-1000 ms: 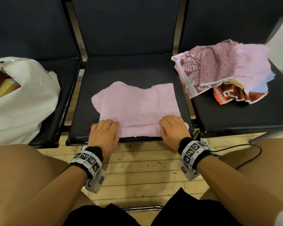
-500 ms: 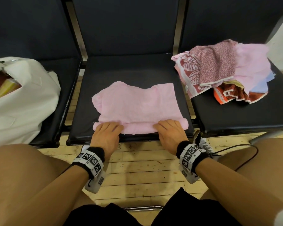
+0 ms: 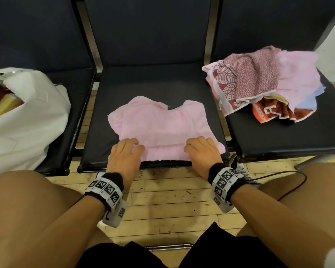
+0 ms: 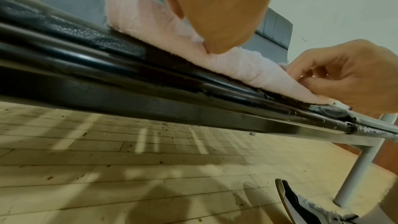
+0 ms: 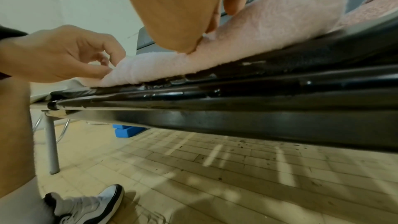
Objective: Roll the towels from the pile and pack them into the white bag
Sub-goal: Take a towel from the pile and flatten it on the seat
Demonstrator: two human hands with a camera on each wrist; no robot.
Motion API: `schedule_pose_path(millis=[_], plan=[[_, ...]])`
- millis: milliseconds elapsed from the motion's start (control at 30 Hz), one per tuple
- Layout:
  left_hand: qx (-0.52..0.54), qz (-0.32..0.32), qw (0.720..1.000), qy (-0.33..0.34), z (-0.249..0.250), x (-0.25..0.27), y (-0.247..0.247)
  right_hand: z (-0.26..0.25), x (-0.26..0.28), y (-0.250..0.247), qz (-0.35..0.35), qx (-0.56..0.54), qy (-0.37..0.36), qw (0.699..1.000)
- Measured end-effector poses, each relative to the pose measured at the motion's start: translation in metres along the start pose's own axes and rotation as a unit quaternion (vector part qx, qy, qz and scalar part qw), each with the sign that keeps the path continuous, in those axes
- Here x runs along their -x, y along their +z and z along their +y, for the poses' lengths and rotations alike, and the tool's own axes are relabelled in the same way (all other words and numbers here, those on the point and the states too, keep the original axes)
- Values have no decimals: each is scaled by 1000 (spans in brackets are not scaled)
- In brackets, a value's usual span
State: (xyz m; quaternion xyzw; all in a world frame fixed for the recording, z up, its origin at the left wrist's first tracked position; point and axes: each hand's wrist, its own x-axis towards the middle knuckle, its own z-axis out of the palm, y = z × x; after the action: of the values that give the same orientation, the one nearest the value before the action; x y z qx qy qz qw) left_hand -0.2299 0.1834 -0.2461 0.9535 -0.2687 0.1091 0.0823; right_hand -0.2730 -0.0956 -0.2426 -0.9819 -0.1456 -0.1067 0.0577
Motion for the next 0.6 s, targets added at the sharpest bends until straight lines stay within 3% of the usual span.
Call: schedule_pose_path(millis=[133, 333, 533, 600], plan=[[15, -6, 999, 46, 2, 2, 4, -9, 5, 3, -18, -5, -2, 1000], [16, -40, 999, 27, 4, 5, 1, -12, 10, 2, -62, -18, 50, 997], [-2, -60, 998, -18, 2, -2, -6, -4, 7, -2, -52, -16, 46, 997], [-3, -87, 996, -35, 5, -3, -11, -4, 4, -9, -78, -21, 52, 995]])
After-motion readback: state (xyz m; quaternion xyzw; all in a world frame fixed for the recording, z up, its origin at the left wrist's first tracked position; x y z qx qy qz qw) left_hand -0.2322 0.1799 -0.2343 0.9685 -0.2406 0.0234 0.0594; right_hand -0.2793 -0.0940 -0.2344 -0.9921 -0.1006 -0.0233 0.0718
